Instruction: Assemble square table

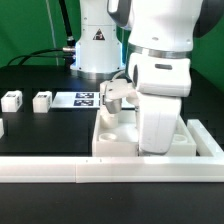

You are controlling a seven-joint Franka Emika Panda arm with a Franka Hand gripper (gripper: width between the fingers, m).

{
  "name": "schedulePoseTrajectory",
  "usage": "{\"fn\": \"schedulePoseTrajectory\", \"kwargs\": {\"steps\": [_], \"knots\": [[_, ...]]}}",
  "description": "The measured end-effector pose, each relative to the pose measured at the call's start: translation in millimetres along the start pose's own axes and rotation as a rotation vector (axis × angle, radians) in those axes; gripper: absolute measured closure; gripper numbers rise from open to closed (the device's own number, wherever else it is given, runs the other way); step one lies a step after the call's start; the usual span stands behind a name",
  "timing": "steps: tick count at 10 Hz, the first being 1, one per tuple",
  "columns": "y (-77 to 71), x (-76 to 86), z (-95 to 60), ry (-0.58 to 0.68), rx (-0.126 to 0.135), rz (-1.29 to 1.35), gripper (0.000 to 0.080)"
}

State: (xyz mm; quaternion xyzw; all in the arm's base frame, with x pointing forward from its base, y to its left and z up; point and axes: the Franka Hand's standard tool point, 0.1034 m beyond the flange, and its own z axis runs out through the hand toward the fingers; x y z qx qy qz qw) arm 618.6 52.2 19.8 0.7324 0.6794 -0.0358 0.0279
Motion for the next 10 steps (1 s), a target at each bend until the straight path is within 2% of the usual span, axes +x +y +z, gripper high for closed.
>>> {"fn": "schedulePoseTrajectory", "kwargs": {"steps": [2, 6, 7, 8, 9, 10], "knots": [[6.2, 5.3, -3.9, -0.004, 0.007, -0.019, 0.0742], [5.2, 4.8, -2.8, -0.005, 0.013, -0.014, 0.0741], [1.1, 3.8, -0.6, -0.008, 0.028, -0.015, 0.0576], [-5.6, 2.2, 2.6, -0.015, 0.055, -0.015, 0.0345], [-10.8, 1.1, 4.3, -0.021, 0.078, -0.013, 0.0345], [-14.2, 0.6, 1.5, -0.026, 0.09, -0.004, 0.0211]]}}
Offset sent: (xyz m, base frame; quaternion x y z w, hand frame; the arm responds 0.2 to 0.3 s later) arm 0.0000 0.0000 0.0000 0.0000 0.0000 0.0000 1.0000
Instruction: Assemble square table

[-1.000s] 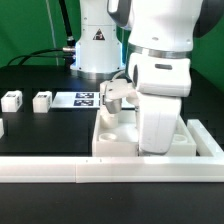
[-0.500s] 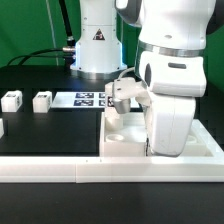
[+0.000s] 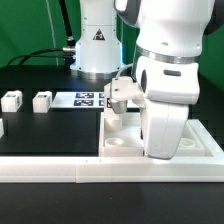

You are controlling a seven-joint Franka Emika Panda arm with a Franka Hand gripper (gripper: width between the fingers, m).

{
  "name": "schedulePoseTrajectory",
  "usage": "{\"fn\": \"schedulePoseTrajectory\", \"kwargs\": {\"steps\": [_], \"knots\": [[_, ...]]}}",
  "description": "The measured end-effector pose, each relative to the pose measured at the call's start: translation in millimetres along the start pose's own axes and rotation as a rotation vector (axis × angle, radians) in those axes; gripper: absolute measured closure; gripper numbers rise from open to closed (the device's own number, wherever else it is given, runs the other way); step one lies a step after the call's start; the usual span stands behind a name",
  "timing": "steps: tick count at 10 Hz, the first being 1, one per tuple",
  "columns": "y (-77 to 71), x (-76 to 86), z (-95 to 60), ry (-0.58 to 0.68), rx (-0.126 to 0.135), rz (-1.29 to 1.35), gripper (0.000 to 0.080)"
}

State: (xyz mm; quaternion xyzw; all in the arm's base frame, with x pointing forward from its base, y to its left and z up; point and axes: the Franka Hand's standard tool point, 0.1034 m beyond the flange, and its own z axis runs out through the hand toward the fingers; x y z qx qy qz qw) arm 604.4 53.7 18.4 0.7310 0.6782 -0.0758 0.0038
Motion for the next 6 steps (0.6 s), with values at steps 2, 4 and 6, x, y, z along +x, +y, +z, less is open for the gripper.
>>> {"fn": "schedulePoseTrajectory", "kwargs": {"steps": [2, 4, 6], "knots": [[-0.2, -5.7, -19.6, -0.002, -0.019, 0.021, 0.0155], [-0.4, -22.4, -51.4, -0.007, -0.054, 0.034, 0.0155], [-11.7, -45.3, -70.6, -0.006, -0.069, 0.073, 0.0151]]}}
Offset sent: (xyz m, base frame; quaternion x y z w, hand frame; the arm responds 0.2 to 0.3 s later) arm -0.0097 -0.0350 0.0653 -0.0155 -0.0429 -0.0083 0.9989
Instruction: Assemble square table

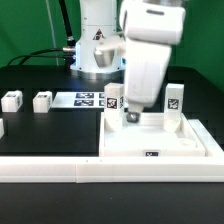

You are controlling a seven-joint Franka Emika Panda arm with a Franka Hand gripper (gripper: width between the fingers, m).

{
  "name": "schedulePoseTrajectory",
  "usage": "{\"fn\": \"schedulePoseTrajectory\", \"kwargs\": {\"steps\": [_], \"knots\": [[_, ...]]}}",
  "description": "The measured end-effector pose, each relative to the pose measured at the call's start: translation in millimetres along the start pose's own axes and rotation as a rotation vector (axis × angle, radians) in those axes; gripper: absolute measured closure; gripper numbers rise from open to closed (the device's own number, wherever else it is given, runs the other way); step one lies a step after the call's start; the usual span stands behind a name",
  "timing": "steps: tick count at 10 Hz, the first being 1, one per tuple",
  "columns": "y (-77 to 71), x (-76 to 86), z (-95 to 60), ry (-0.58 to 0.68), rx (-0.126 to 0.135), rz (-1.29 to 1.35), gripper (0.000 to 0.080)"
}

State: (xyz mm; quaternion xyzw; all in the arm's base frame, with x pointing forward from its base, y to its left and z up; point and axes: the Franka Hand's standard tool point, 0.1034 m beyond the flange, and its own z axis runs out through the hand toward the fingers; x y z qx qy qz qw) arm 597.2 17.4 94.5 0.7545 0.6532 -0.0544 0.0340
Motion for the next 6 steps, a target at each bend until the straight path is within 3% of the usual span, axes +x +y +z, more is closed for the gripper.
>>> {"fn": "schedulePoseTrajectory", "kwargs": {"steps": [2, 3, 6], "knots": [[-16.5, -27.0, -5.1, 0.003, -0.002, 0.022, 0.0151], [-15.3, -37.7, -8.2, 0.001, 0.001, 0.04, 0.0151], [-15.9, -36.5, -5.9, 0.001, 0.004, 0.172, 0.0151]]}}
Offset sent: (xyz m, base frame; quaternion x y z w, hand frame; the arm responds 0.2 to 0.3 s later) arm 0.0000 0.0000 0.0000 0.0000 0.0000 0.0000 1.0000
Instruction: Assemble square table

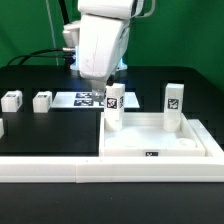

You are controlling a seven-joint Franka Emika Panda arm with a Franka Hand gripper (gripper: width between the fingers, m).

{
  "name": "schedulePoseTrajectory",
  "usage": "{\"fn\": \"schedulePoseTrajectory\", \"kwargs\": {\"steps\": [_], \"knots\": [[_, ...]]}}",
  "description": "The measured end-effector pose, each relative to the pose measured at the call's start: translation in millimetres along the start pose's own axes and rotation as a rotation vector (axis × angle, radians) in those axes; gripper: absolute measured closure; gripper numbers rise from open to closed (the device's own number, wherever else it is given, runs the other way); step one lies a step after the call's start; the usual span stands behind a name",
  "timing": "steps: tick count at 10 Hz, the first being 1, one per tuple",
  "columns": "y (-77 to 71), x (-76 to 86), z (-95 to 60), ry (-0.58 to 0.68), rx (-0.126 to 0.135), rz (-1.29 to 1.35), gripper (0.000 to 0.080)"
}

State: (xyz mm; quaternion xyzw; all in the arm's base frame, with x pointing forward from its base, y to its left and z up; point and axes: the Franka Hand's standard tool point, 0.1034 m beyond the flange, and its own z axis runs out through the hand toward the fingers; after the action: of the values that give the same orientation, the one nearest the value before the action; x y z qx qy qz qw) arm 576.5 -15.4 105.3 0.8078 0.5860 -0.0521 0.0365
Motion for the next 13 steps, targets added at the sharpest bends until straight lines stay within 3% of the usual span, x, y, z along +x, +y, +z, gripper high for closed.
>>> {"fn": "schedulePoseTrajectory", "kwargs": {"steps": [2, 5, 7, 8, 10, 11, 13], "knots": [[0.0, -2.3, 1.6, 0.0, -0.003, 0.198, 0.0151], [-7.9, -22.1, 14.6, -0.013, 0.003, 0.524, 0.0151], [-5.9, -46.2, 19.3, -0.021, -0.003, 0.619, 0.0151], [-13.3, -63.5, 29.1, -0.037, 0.009, 0.67, 0.0151], [-12.2, -96.1, 36.3, -0.053, 0.019, 0.831, 0.0151], [-12.2, -103.2, 38.2, -0.059, 0.02, 0.834, 0.0151], [-12.5, -99.8, 37.8, -0.058, 0.019, 0.828, 0.0151]]}}
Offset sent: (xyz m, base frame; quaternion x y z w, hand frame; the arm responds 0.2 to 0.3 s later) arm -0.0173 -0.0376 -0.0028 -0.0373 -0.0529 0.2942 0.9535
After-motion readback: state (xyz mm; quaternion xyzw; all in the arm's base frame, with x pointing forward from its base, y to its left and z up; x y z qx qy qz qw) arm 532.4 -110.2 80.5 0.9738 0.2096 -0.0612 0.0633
